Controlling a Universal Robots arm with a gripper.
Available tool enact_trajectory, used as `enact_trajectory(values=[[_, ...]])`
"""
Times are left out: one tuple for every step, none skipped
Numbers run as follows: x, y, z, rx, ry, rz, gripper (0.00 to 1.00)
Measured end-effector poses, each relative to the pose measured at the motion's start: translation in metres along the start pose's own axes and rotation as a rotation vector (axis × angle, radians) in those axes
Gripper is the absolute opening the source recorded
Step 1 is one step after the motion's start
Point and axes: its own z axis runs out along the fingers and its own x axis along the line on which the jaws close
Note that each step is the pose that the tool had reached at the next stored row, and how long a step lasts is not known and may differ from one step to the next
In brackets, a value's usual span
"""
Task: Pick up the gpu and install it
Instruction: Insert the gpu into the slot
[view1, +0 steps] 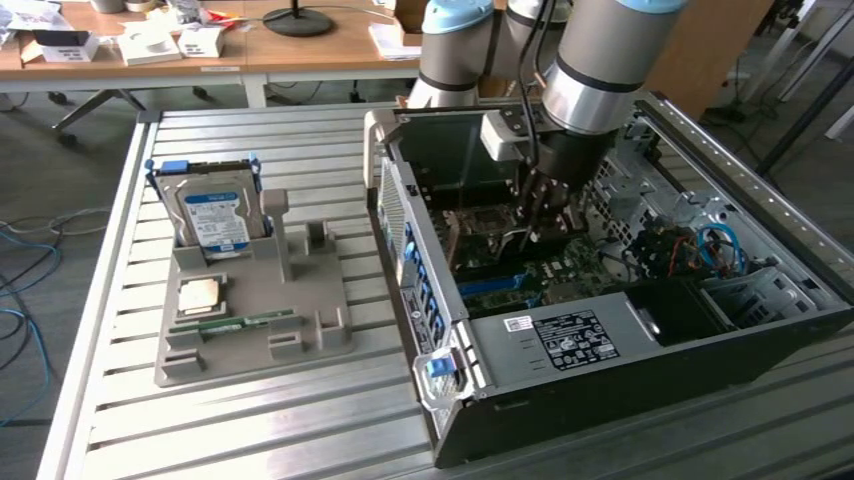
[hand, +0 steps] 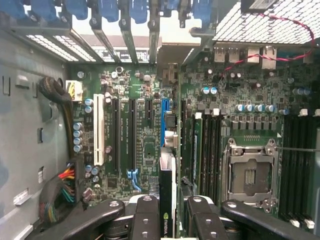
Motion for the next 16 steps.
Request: enact_trajectory(values=[[0.0000, 0.0002, 0.0010, 0.0000, -0.0002, 0.000, 0.26], [0.0001, 0.0005, 0.0025, 0.0000, -0.0001, 0.000, 0.26], [0.0002, 0.0010, 0.0040, 0.0000, 0.0000, 0.000, 0.26], [0.0003, 0.0013, 0.0055, 0.0000, 0.0000, 0.000, 0.26], [0.0003, 0.0016, 0.0069, -0.0001, 0.0000, 0.000, 0.26], [0.0004, 0.0018, 0.0080, 0.0000, 0.0000, 0.000, 0.26], [0.0004, 0.0020, 0.0090, 0.0000, -0.0001, 0.000, 0.26], [0.0005, 0.0021, 0.0093, -0.0001, 0.0000, 0.000, 0.26], [0.0005, 0.0021, 0.0093, -0.0001, 0.0001, 0.000, 0.26], [0.0005, 0.0021, 0.0093, -0.0001, 0.0001, 0.000, 0.26], [0.0004, 0.0025, 0.0093, -0.0001, 0.0001, 0.000, 0.26], [0.0004, 0.0032, 0.0094, 0.0000, -0.0001, 0.000, 0.26], [0.0005, 0.0039, 0.0095, 0.0000, -0.0001, 0.000, 0.26], [0.0005, 0.0044, 0.0095, 0.0000, -0.0001, 0.000, 0.26], [0.0006, 0.0049, 0.0095, 0.0000, 0.0000, 0.000, 0.26], [0.0009, 0.0052, 0.0095, 0.0000, 0.0000, 0.000, 0.26]])
